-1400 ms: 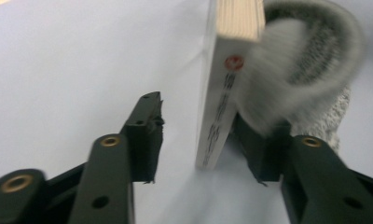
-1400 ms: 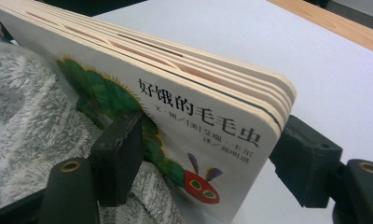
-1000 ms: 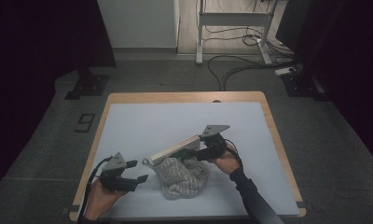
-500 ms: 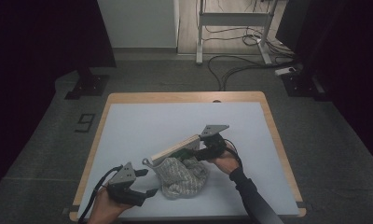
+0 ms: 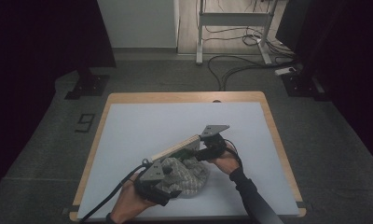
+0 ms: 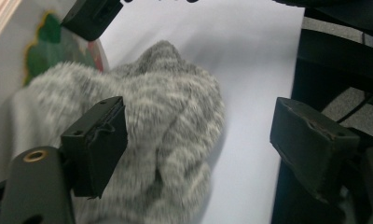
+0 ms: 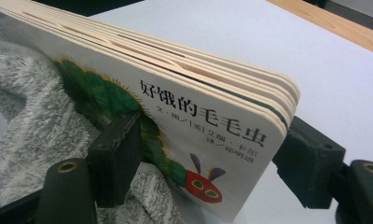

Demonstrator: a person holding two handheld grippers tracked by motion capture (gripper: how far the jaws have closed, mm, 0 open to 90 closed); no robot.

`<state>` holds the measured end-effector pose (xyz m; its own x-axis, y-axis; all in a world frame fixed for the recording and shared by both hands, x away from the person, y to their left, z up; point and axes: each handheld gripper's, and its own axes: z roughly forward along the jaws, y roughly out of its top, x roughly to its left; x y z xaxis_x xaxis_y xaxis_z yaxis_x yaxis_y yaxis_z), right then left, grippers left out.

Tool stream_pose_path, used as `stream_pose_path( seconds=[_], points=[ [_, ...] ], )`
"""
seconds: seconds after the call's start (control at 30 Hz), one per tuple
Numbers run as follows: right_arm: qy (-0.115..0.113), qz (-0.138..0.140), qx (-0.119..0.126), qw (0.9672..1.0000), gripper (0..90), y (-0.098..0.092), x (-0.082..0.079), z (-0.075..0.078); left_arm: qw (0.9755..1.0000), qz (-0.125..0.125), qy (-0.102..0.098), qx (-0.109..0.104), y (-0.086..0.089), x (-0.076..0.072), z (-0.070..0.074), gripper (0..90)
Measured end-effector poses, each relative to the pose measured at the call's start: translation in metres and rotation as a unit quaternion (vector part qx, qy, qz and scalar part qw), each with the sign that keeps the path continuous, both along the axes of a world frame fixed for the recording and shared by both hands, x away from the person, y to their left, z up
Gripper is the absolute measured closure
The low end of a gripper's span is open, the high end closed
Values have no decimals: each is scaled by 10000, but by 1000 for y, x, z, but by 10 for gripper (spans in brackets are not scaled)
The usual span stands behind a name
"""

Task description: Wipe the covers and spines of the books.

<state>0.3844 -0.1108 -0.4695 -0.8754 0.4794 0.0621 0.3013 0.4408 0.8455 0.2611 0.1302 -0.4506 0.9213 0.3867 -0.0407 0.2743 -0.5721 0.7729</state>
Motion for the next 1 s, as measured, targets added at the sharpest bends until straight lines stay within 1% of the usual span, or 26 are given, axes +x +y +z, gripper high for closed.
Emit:
stream_pose_path(
  seconds=[0.07, 0.23, 0.33, 0.53, 0.6, 0.63, 0.73, 0.83, 0.9, 1.0],
  points=[
    [0, 4, 6, 10000, 268, 0, 0, 0, 10000, 31, 29, 4, -6, 6, -4, 170],
    [0, -11, 26, 10000, 261, 0, 0, -1, 9997, 120, 63, 211, -18, 16, -20, 162],
    [-5, -9, 21, 10000, 257, 1, 0, -1, 9993, 170, 159, 277, -21, 21, -28, 160],
    [-13, 12, 11, 10000, 259, 0, -1, -1, 9981, 216, 177, 549, -27, 25, -43, 175],
    [-1, 7, 15, 10000, 258, 0, -2, -1, 9977, 233, 212, 593, -28, 26, -48, 182],
    [4, 4, 14, 10000, 259, 0, -2, -1, 9977, 263, 229, 579, -29, 26, -50, 189],
    [-9, 3, 12, 10000, 258, 0, -2, -1, 9970, 305, 260, 662, -28, 27, -55, 207],
    [-15, 5, 5, 10000, 258, 0, -2, -1, 9967, 364, 235, 690, -28, 27, -59, 226],
    [-6, -2, 8, 10000, 257, 0, -2, -1, 9964, 413, 184, 713, -29, 26, -61, 251],
    [-15, -3, -10, 10000, 255, 0, -2, -1, 9959, 487, 106, 759, -28, 26, -62, 318]
  ],
)
